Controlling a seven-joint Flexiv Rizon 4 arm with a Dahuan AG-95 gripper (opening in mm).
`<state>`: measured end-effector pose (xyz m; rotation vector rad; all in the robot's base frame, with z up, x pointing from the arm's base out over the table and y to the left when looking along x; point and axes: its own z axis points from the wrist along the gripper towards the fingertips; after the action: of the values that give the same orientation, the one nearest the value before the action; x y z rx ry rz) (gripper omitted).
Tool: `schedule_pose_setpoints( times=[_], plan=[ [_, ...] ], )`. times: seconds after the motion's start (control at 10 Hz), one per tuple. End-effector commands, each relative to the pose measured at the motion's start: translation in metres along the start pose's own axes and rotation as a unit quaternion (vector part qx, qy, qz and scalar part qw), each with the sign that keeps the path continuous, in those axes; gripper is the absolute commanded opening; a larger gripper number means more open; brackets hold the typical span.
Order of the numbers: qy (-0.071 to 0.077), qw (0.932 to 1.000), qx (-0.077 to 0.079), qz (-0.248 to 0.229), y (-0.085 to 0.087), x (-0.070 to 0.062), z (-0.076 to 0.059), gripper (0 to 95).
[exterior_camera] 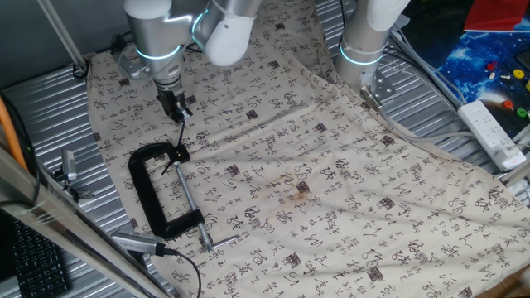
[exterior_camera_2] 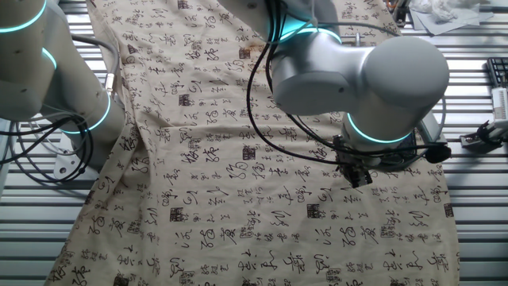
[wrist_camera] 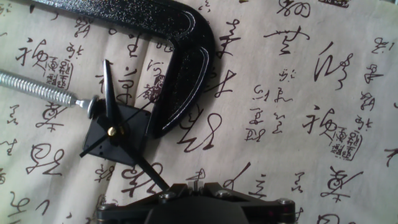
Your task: Turn the hands of a clock
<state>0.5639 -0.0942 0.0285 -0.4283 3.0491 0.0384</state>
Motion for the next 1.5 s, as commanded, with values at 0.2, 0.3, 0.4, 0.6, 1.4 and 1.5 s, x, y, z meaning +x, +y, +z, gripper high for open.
schedule_pose_setpoints(
  times=[0.2,0.3,0.4,0.6,1.4,1.5],
  plan=[
    [-0.001,1.0000,-0.002,0.001,0.001,0.002,0.000,0.0],
    [0.000,1.0000,-0.001,0.002,0.003,0.003,0.000,0.0],
    [0.000,1.0000,-0.001,0.003,0.004,0.003,-0.001,0.0],
    [0.000,1.0000,-0.001,0.004,0.006,0.003,-0.002,0.0],
    [-0.002,1.0000,-0.001,0.009,0.014,0.010,-0.003,0.0],
    [-0.002,1.0000,-0.001,0.010,0.015,0.010,-0.003,0.0]
  ],
)
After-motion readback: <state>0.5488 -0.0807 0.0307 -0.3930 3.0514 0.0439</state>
